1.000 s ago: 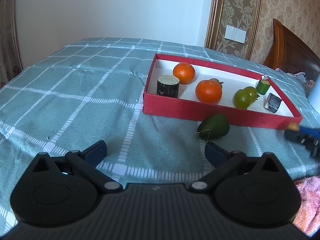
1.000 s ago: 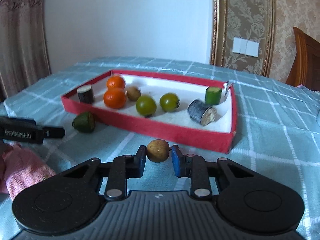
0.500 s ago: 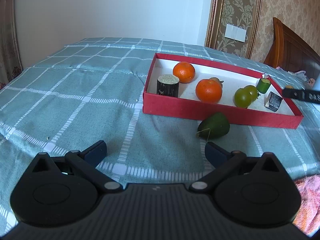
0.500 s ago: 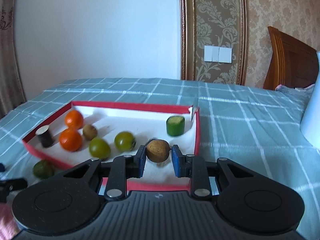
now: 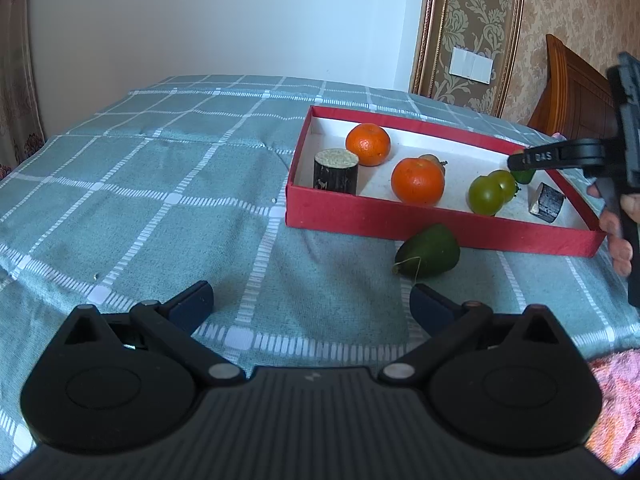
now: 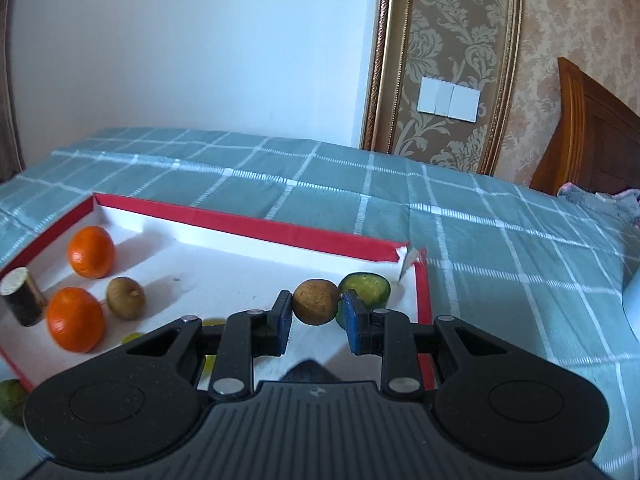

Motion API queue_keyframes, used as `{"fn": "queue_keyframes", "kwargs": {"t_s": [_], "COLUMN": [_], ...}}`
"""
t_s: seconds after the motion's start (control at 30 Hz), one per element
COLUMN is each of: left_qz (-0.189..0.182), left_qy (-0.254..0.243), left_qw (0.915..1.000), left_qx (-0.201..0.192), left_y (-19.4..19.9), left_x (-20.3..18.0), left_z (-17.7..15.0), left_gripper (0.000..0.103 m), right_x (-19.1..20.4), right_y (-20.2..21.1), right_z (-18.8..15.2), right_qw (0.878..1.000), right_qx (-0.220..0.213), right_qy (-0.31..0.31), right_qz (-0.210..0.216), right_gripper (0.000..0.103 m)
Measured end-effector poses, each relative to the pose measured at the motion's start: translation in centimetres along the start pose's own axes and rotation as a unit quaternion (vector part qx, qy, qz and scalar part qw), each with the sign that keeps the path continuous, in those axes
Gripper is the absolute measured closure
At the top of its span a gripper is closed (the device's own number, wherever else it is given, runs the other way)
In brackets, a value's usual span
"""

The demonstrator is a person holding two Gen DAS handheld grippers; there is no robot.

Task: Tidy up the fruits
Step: 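Lift the kiwi into the tray and open the right tool, then withdraw the right tool from the tray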

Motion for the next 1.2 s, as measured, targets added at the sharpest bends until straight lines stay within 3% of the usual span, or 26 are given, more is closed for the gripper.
{"fn": "queue_keyframes", "kwargs": {"t_s": [0.33,0.63,0.73,0.83,0.87,1.2], "left_qz": [-0.001,-0.001,0.000,0.000,0.002,0.017], "left_qy": [0.001,0.001,0.000,0.000,-0.001,-0.015], "left_qw": [1.0000,1.0000,1.0000,1.0000,1.0000,0.9997], "left_qx": [0.000,0.000,0.000,0.000,0.001,0.005], "left_y": [0.0,0.0,0.0,0.0,0.0,0.0], "left_x": [0.0,0.0,0.1,0.0,0.0,-0.5], "left_z": [0.0,0.0,0.0,0.0,0.0,-0.1], "left_gripper": [0.000,0.000,0.000,0.000,0.000,0.000], "right_x": [2.2,1.4,0.8,0.3,0.1,-0.2], "right_y": [-1.4,-1.3,-0.2,1.8,2.5,9.3], "right_z": [0.4,0.1,-0.7,-2.0,-2.6,-8.6], "right_qw": [1.000,0.999,0.999,0.999,0.999,0.993], "right_qx": [0.024,0.040,0.035,0.015,0.008,-0.025], "right_qy": [0.020,-0.002,-0.018,-0.031,-0.033,-0.057], "right_qz": [0.004,0.003,0.011,0.019,0.018,0.104], "right_gripper": [0.077,0.075,0.069,0.046,0.044,0.041]}}
Point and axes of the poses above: each gripper's, at about its wrist camera, not at the fingertips, and y roughly against the way its jaws point, x to its left, z to its top, the point moved 7 cm from there along -y, roughly the way its jaws point, and after that the axes turned 13 degrees about x, right-handed, at the moved point
